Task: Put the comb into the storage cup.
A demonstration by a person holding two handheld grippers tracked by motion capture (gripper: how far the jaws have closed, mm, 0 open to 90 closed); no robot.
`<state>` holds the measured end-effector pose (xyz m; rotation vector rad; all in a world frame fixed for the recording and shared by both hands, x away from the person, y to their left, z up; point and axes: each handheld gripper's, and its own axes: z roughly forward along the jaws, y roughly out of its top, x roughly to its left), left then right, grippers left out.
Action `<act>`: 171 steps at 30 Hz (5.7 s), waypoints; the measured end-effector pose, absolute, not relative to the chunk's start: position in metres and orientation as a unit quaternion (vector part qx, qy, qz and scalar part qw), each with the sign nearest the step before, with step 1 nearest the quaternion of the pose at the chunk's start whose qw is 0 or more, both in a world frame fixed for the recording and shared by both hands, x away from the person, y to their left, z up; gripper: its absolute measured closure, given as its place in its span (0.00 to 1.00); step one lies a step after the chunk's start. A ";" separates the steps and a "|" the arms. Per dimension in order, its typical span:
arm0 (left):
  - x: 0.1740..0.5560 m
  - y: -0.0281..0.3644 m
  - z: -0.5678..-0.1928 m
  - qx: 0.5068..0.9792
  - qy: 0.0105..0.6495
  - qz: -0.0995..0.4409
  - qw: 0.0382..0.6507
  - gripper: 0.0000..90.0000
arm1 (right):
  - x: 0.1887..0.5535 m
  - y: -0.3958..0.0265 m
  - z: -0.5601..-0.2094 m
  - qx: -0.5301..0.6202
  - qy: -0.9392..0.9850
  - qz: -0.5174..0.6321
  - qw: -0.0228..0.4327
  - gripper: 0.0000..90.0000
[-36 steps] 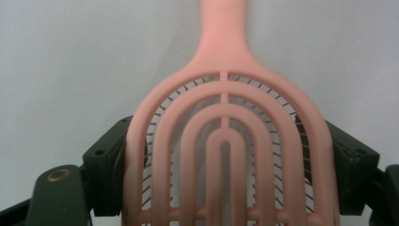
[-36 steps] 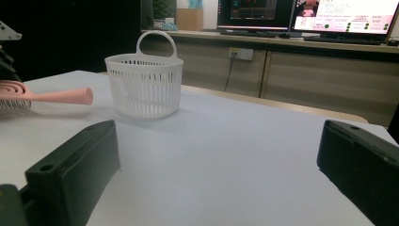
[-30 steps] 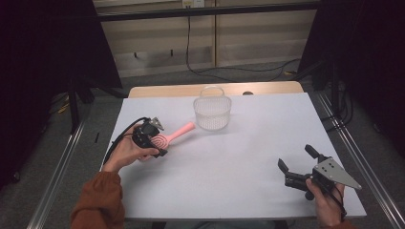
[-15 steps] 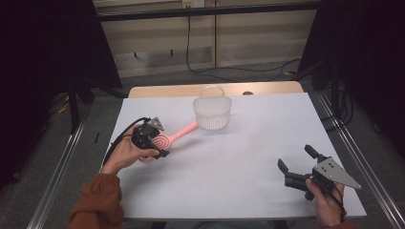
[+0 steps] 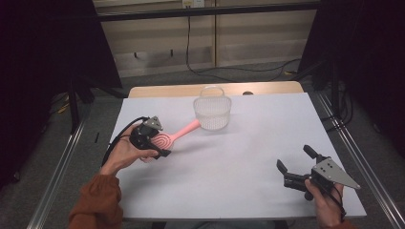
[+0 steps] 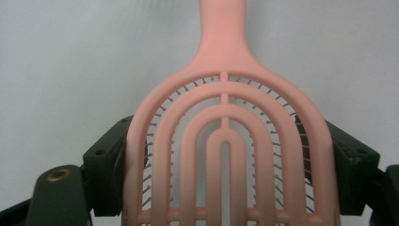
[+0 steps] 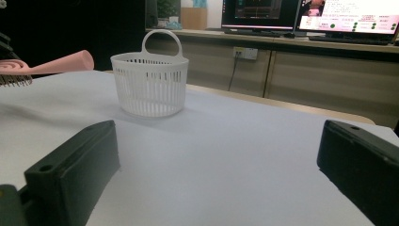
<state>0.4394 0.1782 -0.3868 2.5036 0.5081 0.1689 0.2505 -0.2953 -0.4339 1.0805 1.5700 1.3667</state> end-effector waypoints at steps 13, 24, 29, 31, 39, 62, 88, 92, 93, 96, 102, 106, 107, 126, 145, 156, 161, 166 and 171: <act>0.436 0.171 -0.382 0.936 0.184 0.051 0.296 0.22 | 0.253 -0.290 -0.433 0.416 0.624 0.538 0.384 0.00; 0.426 0.157 -0.369 0.936 0.158 0.045 0.312 0.22 | 0.261 -0.271 -0.430 0.402 0.641 0.530 0.382 0.00; 0.422 0.151 -0.366 0.937 0.148 0.043 0.313 0.22 | 0.263 -0.262 -0.430 0.392 0.654 0.527 0.374 0.00; 0.421 0.148 -0.364 0.936 0.147 0.044 0.316 0.22 | 0.264 -0.261 -0.429 0.392 0.655 0.527 0.373 0.00; 0.419 0.135 -0.361 0.938 0.138 0.036 0.317 0.22 | 0.274 -0.242 -0.424 0.368 0.677 0.530 0.355 0.00; 0.416 0.093 -0.353 0.949 0.095 0.031 0.300 0.22 | 0.293 -0.201 -0.413 0.316 0.719 0.521 0.334 0.02; 0.413 0.063 -0.356 0.959 0.069 0.016 0.275 0.22 | 0.301 -0.165 -0.405 0.188 0.768 0.412 0.453 0.06; 0.412 0.059 -0.357 0.962 0.063 0.016 0.263 0.22 | 0.304 -0.160 -0.407 0.161 0.776 0.382 0.476 0.10; 0.412 0.058 -0.357 0.964 0.062 0.017 0.260 0.22 | 0.304 -0.160 -0.407 0.161 0.776 0.382 0.476 0.10; 0.412 0.054 -0.357 0.964 0.062 0.015 0.259 0.22 | 0.305 -0.157 -0.409 0.144 0.781 0.361 0.489 0.14; 0.412 0.048 -0.356 0.965 0.063 0.024 0.253 0.22 | 0.305 -0.150 -0.409 0.110 0.781 0.324 0.522 0.19; 0.412 0.047 -0.356 0.965 0.065 0.023 0.252 0.22 | 0.304 -0.141 -0.413 0.066 0.785 0.279 0.550 0.25; 0.412 0.047 -0.356 0.965 0.063 0.025 0.252 0.22 | 0.304 -0.141 -0.413 0.066 0.785 0.279 0.550 0.25; 0.411 0.040 -0.358 0.965 0.070 0.016 0.251 0.22 | 0.309 -0.125 -0.423 0.005 0.787 0.233 0.572 0.48; 0.409 0.034 -0.364 0.968 0.065 0.010 0.241 0.22 | 0.307 -0.114 -0.438 -0.025 0.794 0.182 0.580 0.73; 0.410 0.032 -0.365 0.967 0.068 0.002 0.245 0.22 | 0.307 -0.112 -0.438 -0.039 0.786 0.170 0.593 0.86; 0.410 0.032 -0.366 0.967 0.071 0.002 0.245 0.22 | 0.306 -0.112 -0.440 -0.037 0.788 0.168 0.591 0.87; 0.411 0.033 -0.364 0.965 0.072 -0.005 0.252 0.22 | 0.306 -0.112 -0.441 -0.043 0.785 0.166 0.595 0.88; 0.412 0.033 -0.363 0.961 0.070 0.004 0.266 0.21 | 0.307 -0.114 -0.439 -0.043 0.783 0.170 0.596 0.89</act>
